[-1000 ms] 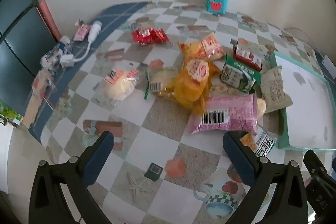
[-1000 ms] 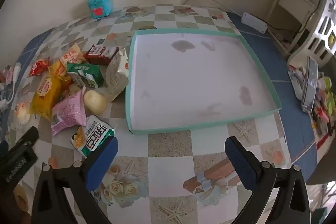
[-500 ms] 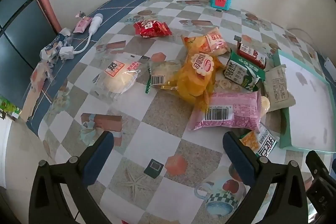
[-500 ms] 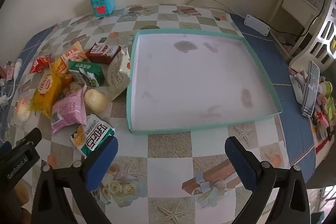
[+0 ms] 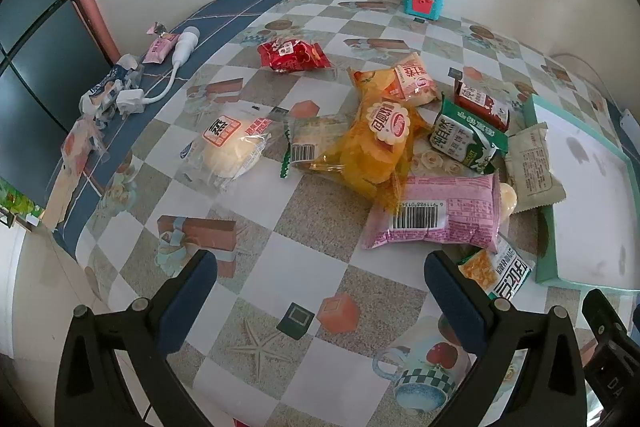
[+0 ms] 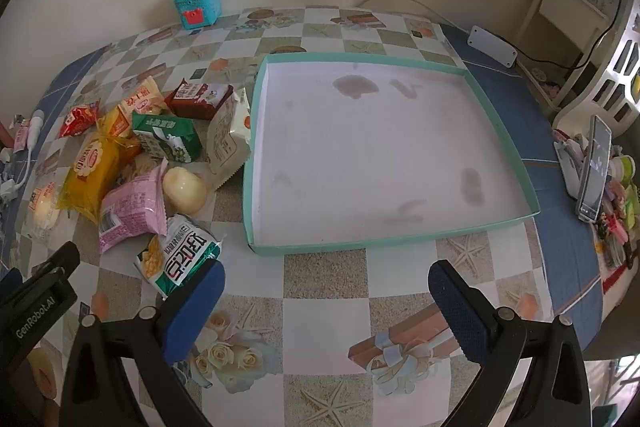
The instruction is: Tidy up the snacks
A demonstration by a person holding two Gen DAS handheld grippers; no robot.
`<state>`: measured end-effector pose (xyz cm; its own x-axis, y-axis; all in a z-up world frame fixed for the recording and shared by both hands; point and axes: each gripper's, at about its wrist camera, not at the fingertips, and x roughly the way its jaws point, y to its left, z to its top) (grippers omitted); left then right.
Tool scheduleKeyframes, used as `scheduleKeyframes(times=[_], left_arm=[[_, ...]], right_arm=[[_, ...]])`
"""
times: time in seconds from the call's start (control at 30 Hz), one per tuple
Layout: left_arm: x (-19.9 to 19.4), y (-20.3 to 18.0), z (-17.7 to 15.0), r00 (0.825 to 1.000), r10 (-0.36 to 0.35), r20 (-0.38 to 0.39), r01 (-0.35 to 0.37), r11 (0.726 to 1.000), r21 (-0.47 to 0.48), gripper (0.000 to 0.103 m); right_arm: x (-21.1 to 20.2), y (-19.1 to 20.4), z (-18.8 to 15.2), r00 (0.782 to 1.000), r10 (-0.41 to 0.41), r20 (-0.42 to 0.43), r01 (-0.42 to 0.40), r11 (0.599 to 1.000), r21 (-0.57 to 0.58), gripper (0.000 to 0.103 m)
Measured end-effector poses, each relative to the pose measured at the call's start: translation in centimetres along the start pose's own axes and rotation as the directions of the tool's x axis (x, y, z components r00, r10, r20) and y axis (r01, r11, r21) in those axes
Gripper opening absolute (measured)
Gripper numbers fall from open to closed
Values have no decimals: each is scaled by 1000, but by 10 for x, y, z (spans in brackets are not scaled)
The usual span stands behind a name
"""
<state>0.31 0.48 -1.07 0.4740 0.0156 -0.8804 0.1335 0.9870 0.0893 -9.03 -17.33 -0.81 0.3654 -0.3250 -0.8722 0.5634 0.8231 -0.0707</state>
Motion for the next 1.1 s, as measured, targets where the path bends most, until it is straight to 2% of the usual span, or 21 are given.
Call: scheduleKeyframes(times=[0.63, 1.1], left_arm=[[1, 0, 0, 1000, 5, -6, -5, 1000, 8, 103], [3, -3, 0, 1000, 19, -17, -19, 1000, 17, 103]], right_arm=[[-1, 0, -1, 1000, 6, -3, -6, 1000, -3, 103], [-7, 0, 2, 999, 52, 4, -52, 999, 2, 103]])
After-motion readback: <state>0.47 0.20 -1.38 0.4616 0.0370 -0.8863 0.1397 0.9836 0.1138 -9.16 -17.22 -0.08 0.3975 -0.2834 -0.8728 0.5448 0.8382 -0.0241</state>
